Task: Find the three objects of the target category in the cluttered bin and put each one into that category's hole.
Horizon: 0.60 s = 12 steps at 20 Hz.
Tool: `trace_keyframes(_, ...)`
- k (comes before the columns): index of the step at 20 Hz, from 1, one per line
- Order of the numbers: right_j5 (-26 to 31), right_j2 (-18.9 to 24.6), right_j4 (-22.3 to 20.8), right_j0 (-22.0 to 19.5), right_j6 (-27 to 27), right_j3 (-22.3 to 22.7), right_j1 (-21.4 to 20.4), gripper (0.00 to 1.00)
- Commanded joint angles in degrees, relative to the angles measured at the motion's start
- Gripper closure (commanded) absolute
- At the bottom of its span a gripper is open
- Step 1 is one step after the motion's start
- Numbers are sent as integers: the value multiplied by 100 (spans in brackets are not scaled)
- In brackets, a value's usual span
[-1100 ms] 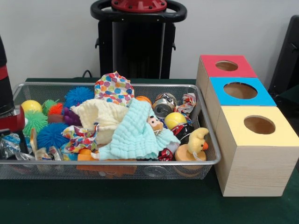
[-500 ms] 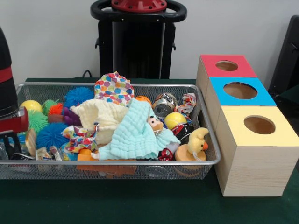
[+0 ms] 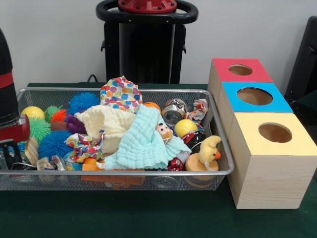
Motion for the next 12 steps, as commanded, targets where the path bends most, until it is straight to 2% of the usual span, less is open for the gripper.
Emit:
trace_keyframes(1,-191,-467,-233,136,58,511,219,100)
trace_keyframes(6,-49,-586,-195,272,200,572,-35,100)
trace_keyframes(9,-127,-621,-192,289,228,547,-38,100)
trace_keyframes(10,-195,-630,-167,280,192,557,-30,0)
trace_keyframes(12,-209,-616,-161,266,158,562,-20,0)
